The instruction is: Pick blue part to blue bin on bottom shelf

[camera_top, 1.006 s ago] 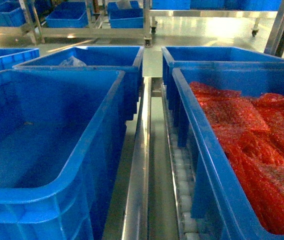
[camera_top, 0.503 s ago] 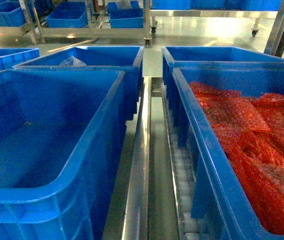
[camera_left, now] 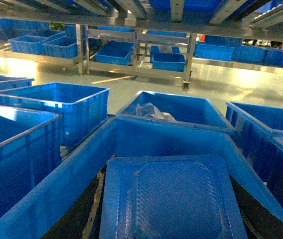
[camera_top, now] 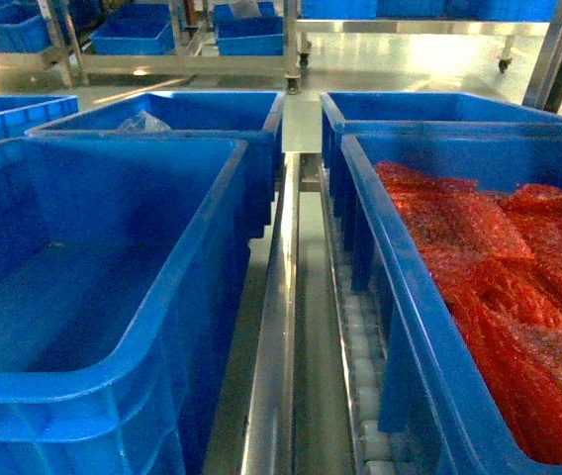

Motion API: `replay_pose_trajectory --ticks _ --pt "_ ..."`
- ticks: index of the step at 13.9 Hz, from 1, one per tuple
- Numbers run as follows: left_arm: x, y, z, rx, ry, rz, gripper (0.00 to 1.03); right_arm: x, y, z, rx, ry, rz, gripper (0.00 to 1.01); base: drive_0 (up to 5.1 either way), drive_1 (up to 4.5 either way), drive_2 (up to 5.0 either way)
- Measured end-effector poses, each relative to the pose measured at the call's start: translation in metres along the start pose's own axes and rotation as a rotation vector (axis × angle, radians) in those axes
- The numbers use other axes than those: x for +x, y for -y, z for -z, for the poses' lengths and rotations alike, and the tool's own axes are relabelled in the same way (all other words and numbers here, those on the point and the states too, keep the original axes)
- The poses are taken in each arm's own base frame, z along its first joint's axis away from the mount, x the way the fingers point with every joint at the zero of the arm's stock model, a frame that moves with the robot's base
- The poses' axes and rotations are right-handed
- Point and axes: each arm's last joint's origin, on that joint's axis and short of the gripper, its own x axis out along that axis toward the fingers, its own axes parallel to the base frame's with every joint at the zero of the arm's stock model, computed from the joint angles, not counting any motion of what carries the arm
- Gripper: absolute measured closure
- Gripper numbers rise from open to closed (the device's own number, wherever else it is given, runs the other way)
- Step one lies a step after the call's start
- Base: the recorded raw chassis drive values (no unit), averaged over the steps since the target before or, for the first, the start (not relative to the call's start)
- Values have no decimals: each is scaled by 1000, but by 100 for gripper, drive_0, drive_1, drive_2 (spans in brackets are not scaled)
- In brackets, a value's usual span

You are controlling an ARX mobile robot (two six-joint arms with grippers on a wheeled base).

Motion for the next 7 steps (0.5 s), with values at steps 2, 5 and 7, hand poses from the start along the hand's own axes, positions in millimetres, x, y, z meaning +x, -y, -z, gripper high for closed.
replay_pose_trajectory --ticks 2,5,7 --pt "0 0 0 0 0 0 60 0 0 0 0 0 0 3 0 0 0" --pt "0 0 0 0 0 0 60 0 0 0 0 0 0 3 0 0 0" --pt "0 9 2 135 -154 -125 60 0 0 0 0 0 0 3 0 0 0"
